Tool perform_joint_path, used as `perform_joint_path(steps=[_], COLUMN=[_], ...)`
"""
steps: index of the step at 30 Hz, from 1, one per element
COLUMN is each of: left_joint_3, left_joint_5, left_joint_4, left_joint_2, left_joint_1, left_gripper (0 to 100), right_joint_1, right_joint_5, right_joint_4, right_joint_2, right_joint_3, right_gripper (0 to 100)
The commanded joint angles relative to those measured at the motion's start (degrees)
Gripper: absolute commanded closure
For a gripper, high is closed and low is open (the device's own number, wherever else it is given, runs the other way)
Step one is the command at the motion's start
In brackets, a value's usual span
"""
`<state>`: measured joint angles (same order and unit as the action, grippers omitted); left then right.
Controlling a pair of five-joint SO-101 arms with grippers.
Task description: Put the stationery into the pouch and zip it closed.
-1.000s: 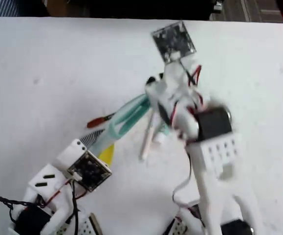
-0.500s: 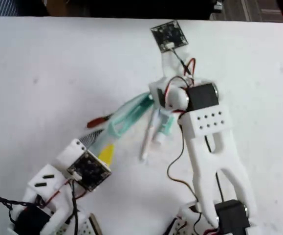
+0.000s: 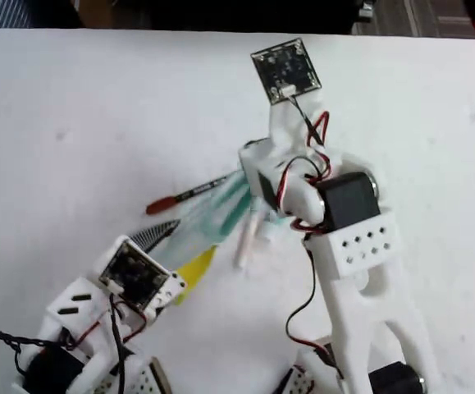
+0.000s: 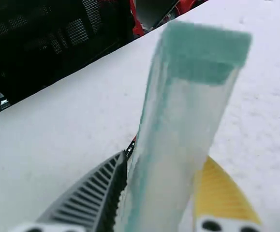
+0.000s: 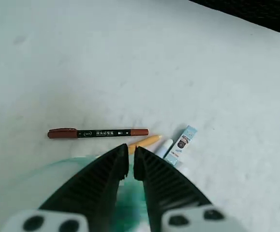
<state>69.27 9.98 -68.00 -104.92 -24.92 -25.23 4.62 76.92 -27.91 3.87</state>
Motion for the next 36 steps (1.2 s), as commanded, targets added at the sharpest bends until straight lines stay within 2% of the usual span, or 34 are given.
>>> perform_joint_path(steps=[1, 6, 11, 14, 21, 25, 28, 30, 33, 36], left_joint_3=[-4.9, -6.7, 1.1, 2.9, 2.8, 2.1, 0.5, 0.4, 0.4, 0.4], left_joint_5=[0.6, 0.4, 3.1, 7.5, 7.5, 7.5, 7.5, 7.5, 7.6, 7.6], left_joint_4=[0.0, 1.7, 6.2, 6.2, 5.8, 3.5, 2.2, 2.3, 2.6, 2.5], left_joint_2=[-0.1, 0.0, 0.0, 0.0, 0.0, 0.0, 0.0, 0.0, 0.0, 0.0], left_joint_1=[0.2, 0.1, -6.2, -9.4, -9.6, -9.6, -9.6, -9.6, -9.6, -9.6], left_gripper=[80, 87, 98, 98, 98, 98, 98, 98, 98, 98], right_joint_1=[-2.8, -7.9, -4.5, -1.0, -0.7, 2.5, 2.8, 0.9, -1.8, -2.3], right_joint_5=[-0.5, -0.4, 3.0, 3.2, 3.4, 3.4, 3.7, 7.8, 18.6, 20.7], right_joint_4=[0.9, 1.4, 2.0, 2.6, 2.3, 2.9, 9.1, 13.6, 17.9, 19.5], right_joint_2=[-1.5, -1.7, -3.0, -5.0, -7.3, -9.9, -13.1, -14.8, -16.6, -16.8], right_joint_3=[-2.3, -2.4, -4.3, -5.2, -4.0, -5.8, -5.5, -5.5, -5.5, -5.5], right_gripper=[98.2, 98.2, 98.2, 98.1, 98.1, 98.2, 98.2, 98.2, 98.2, 98.2])
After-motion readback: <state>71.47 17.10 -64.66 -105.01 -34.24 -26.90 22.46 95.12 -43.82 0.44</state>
